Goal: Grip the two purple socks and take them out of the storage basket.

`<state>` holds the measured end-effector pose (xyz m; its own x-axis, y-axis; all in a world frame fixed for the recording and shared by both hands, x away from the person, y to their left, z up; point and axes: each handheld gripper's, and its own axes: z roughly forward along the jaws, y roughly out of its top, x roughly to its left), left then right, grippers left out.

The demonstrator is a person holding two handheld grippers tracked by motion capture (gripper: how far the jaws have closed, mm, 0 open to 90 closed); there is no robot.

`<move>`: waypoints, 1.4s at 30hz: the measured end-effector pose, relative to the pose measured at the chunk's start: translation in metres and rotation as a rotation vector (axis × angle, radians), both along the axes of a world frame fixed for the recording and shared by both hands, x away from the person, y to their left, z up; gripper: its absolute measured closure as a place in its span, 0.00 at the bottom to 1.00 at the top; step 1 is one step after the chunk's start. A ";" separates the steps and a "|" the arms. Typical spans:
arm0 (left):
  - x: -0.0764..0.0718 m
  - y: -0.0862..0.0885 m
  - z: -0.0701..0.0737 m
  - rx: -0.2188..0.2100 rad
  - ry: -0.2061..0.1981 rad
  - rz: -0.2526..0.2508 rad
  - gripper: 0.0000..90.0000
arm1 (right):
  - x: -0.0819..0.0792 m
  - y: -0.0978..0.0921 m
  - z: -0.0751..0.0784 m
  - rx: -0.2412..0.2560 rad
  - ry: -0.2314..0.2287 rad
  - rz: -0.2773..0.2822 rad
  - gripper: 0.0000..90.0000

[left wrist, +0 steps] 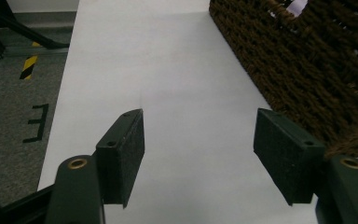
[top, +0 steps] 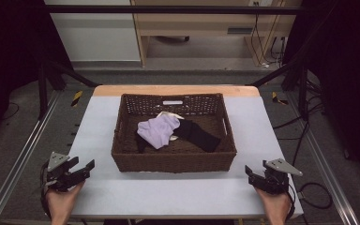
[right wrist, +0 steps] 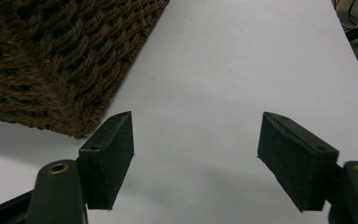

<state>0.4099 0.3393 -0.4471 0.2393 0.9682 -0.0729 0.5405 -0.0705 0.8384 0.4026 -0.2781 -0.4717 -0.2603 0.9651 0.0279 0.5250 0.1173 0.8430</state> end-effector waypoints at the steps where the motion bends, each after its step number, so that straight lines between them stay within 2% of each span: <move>1: -0.001 -0.001 0.001 -0.002 -0.006 0.001 0.37 | 0.000 0.000 0.000 0.006 0.001 0.003 0.29; 8: -0.003 -0.006 0.008 -0.019 -0.024 -0.012 0.38 | -0.001 0.000 0.000 0.003 0.001 0.008 0.29; 23: -0.004 -0.010 0.034 -0.062 -0.082 -0.038 0.37 | 0.000 -0.002 0.000 0.004 -0.006 -0.006 0.27; 30: -0.003 -0.014 0.045 -0.049 -0.101 -0.050 0.38 | 0.000 -0.001 -0.001 -0.013 -0.013 -0.007 0.25; 34: -0.001 -0.015 0.052 -0.055 -0.114 -0.056 0.37 | 0.000 -0.002 0.000 -0.010 -0.019 -0.010 0.25; 42: 0.008 -0.025 0.075 -0.069 -0.153 -0.082 0.38 | 0.000 -0.002 0.000 -0.010 -0.019 -0.015 0.25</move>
